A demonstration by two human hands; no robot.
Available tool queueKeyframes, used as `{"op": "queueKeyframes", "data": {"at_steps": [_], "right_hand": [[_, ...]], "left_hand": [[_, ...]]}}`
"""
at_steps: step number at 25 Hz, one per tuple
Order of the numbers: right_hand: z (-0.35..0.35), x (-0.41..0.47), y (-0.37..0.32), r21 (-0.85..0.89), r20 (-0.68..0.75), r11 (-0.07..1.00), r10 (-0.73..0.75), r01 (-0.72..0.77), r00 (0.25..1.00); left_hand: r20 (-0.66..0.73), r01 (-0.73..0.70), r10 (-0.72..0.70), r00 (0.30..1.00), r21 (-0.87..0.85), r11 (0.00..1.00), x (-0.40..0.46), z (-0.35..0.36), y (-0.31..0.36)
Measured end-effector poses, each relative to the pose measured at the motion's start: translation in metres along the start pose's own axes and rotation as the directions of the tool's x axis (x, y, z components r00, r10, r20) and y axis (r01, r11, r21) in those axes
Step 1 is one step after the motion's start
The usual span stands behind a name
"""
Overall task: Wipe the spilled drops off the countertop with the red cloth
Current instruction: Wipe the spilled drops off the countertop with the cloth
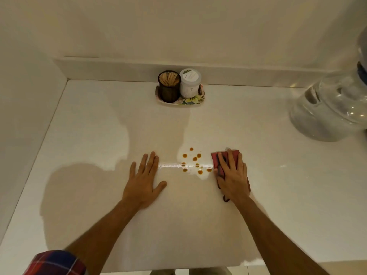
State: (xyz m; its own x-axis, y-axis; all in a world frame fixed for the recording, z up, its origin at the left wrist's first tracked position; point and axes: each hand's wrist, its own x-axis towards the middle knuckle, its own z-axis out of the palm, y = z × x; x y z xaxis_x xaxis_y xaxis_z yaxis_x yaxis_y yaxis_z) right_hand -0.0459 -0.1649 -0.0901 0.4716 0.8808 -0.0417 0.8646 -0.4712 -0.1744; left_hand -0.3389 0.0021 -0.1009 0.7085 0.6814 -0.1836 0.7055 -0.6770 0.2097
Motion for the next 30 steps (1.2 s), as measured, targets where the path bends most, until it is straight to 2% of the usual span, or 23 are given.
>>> {"op": "queueKeyframes", "data": {"at_steps": [8, 12, 14, 17, 20, 26, 30], "right_hand": [[0.011, 0.035, -0.067, 0.103, -0.044, 0.994, -0.017, 0.022, 0.999], [0.013, 0.01, -0.086, 0.139, 0.068, 0.981, -0.143, 0.132, 0.987], [0.017, -0.018, -0.082, 0.131, 0.131, 0.981, -0.158, 0.141, 0.979], [0.017, -0.043, -0.055, 0.116, 0.126, 0.983, -0.157, 0.143, 0.979], [0.008, -0.031, -0.029, 0.097, 0.143, 0.993, -0.088, 0.074, 0.986], [0.001, 0.055, -0.031, 0.071, 0.037, 0.992, 0.106, -0.108, 0.994], [0.014, 0.093, -0.073, 0.061, -0.068, 0.998, 0.0, 0.004, 0.998]], "left_hand": [[0.02, 0.003, -0.003, 1.0, -0.008, 1.0, 0.001, 0.0, -0.001], [0.021, -0.001, 0.002, 1.0, -0.022, 1.0, 0.0, -0.001, -0.002], [0.023, 0.001, 0.0, 1.0, -0.033, 0.999, 0.0, 0.0, -0.002], [0.022, 0.006, -0.006, 1.0, -0.029, 1.0, 0.001, -0.001, -0.001], [0.024, 0.005, -0.005, 1.0, -0.03, 1.0, 0.0, -0.001, -0.001], [-0.017, 0.0, 0.0, 1.0, -0.03, 1.0, 0.003, 0.007, -0.004], [-0.041, -0.004, 0.002, 0.999, -0.033, 0.999, 0.004, 0.011, -0.004]]}}
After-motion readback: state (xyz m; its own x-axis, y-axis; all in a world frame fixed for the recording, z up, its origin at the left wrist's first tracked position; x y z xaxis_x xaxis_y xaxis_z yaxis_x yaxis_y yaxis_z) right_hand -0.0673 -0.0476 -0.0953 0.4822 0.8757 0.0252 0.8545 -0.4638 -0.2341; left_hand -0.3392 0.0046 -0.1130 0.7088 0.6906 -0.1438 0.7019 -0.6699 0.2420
